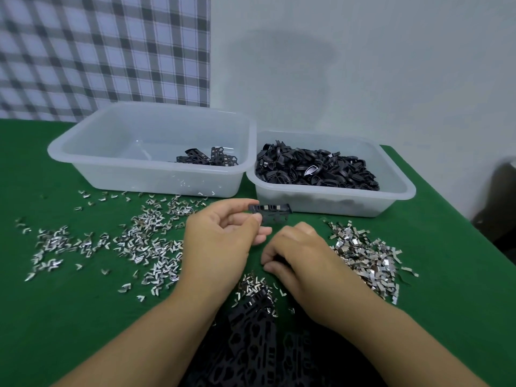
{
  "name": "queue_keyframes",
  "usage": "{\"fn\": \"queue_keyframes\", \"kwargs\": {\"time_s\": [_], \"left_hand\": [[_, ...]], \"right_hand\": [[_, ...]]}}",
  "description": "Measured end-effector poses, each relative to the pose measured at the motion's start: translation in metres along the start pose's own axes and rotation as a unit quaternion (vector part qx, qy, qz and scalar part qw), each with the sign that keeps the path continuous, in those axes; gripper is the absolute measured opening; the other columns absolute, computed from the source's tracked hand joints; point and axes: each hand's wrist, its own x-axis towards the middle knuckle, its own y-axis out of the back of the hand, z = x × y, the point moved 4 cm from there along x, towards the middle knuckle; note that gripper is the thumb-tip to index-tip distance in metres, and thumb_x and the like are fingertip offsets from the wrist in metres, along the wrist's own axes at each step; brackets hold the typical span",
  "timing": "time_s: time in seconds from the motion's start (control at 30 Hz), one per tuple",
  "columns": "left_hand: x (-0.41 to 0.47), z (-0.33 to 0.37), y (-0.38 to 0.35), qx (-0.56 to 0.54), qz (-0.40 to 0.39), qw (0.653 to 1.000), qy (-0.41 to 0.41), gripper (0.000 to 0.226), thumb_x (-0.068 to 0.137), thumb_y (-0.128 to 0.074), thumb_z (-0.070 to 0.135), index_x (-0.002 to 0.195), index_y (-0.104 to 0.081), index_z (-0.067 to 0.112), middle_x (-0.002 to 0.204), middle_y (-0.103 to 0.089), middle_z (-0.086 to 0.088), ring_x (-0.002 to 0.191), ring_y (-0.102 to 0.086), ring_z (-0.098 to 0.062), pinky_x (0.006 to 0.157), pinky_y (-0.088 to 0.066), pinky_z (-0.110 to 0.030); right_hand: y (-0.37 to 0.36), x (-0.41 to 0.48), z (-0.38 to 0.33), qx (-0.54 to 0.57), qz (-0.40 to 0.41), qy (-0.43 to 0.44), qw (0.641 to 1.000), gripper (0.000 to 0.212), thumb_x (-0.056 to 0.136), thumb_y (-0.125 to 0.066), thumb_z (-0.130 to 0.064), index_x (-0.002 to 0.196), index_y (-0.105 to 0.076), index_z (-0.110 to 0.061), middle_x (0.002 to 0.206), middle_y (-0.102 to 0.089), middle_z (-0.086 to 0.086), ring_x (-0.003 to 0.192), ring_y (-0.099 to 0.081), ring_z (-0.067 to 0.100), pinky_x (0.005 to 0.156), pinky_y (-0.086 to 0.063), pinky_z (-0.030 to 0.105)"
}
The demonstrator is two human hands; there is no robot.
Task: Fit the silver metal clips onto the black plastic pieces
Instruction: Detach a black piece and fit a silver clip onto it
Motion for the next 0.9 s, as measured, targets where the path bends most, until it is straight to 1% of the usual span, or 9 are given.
{"fn": "queue_keyframes", "kwargs": {"time_s": [0.07, 0.13, 0.17, 0.23, 0.33, 0.43, 0.57, 0.7, 0.9], "left_hand": [[-0.001, 0.000, -0.001, 0.006, -0.012, 1.000, -0.001, 0.021, 0.082, -0.066, -0.005, 0.089, -0.070, 0.015, 0.065, -0.072, -0.009, 0.065, -0.073, -0.019, 0.057, -0.054, -0.016], [-0.003, 0.001, -0.003, 0.018, -0.028, 0.999, -0.001, 0.022, 0.082, -0.066, -0.003, 0.090, -0.070, 0.016, 0.066, -0.072, -0.009, 0.065, -0.073, -0.017, 0.058, -0.053, -0.016], [-0.003, 0.001, -0.004, 0.026, -0.037, 0.999, 0.002, 0.021, 0.082, -0.067, -0.003, 0.089, -0.070, 0.016, 0.067, -0.073, -0.009, 0.065, -0.073, -0.016, 0.058, -0.053, -0.015], [-0.005, 0.000, -0.006, 0.030, -0.052, 0.998, 0.015, 0.020, 0.081, -0.068, -0.003, 0.082, -0.070, 0.016, 0.068, -0.073, -0.008, 0.067, -0.073, -0.017, 0.058, -0.054, -0.015], [-0.005, -0.001, -0.008, 0.030, -0.065, 0.997, 0.028, 0.025, 0.081, -0.067, -0.006, 0.072, -0.070, 0.017, 0.068, -0.074, -0.008, 0.068, -0.074, -0.019, 0.058, -0.054, -0.016], [-0.006, -0.002, -0.010, 0.024, -0.076, 0.996, 0.038, 0.028, 0.082, -0.065, -0.007, 0.069, -0.071, 0.018, 0.068, -0.073, -0.008, 0.070, -0.074, -0.019, 0.058, -0.054, -0.016], [-0.009, -0.001, -0.013, 0.027, -0.094, 0.994, 0.041, 0.028, 0.081, -0.067, -0.006, 0.067, -0.071, 0.018, 0.067, -0.073, -0.008, 0.068, -0.074, -0.019, 0.057, -0.054, -0.015], [-0.010, 0.000, -0.014, 0.036, -0.109, 0.993, 0.038, 0.021, 0.080, -0.068, -0.005, 0.072, -0.070, 0.014, 0.068, -0.073, -0.010, 0.068, -0.074, -0.019, 0.057, -0.055, -0.017], [-0.010, 0.000, -0.014, 0.044, -0.109, 0.992, 0.035, 0.018, 0.079, -0.069, -0.004, 0.074, -0.070, 0.013, 0.068, -0.073, -0.010, 0.067, -0.074, -0.018, 0.057, -0.055, -0.017]], "right_hand": [[0.006, -0.003, 0.002, 0.019, 0.043, -0.011, 0.999, 0.004, 0.088, -0.058, -0.020, 0.085, -0.058, -0.022, 0.078, -0.048, -0.019, 0.086, -0.040, 0.009, 0.077, -0.035, 0.025], [0.016, -0.008, 0.006, 0.043, 0.120, -0.031, 0.991, 0.006, 0.084, -0.064, -0.018, 0.083, -0.061, -0.023, 0.072, -0.047, -0.026, 0.079, -0.045, 0.005, 0.071, -0.035, 0.018], [0.021, -0.010, 0.008, 0.051, 0.161, -0.037, 0.985, 0.009, 0.081, -0.067, -0.016, 0.082, -0.064, -0.024, 0.073, -0.050, -0.028, 0.077, -0.048, 0.004, 0.071, -0.037, 0.015], [0.027, -0.014, 0.011, 0.060, 0.230, -0.042, 0.970, 0.015, 0.077, -0.072, -0.011, 0.084, -0.070, -0.023, 0.075, -0.057, -0.024, 0.076, -0.054, 0.003, 0.072, -0.040, 0.011], [0.029, -0.015, 0.013, 0.053, 0.288, -0.038, 0.955, 0.021, 0.073, -0.075, -0.004, 0.090, -0.074, -0.017, 0.079, -0.065, -0.014, 0.076, -0.058, 0.004, 0.075, -0.044, 0.010], [0.030, -0.016, 0.012, 0.040, 0.317, -0.017, 0.948, 0.020, 0.073, -0.075, -0.001, 0.088, -0.075, -0.014, 0.081, -0.069, -0.008, 0.077, -0.061, 0.010, 0.075, -0.047, 0.016], [0.031, -0.016, 0.012, 0.037, 0.334, -0.002, 0.942, 0.013, 0.074, -0.074, -0.003, 0.083, -0.075, -0.012, 0.080, -0.068, -0.003, 0.078, -0.060, 0.017, 0.074, -0.047, 0.022], [0.031, -0.014, 0.013, 0.039, 0.341, -0.019, 0.939, 0.011, 0.069, -0.078, -0.004, 0.076, -0.074, -0.011, 0.075, -0.066, -0.004, 0.076, -0.059, 0.016, 0.072, -0.046, 0.022], [0.033, -0.015, 0.012, 0.016, 0.349, -0.025, 0.937, 0.010, 0.068, -0.080, -0.005, 0.070, -0.072, -0.010, 0.071, -0.065, -0.004, 0.073, -0.057, 0.017, 0.070, -0.045, 0.022]]}}
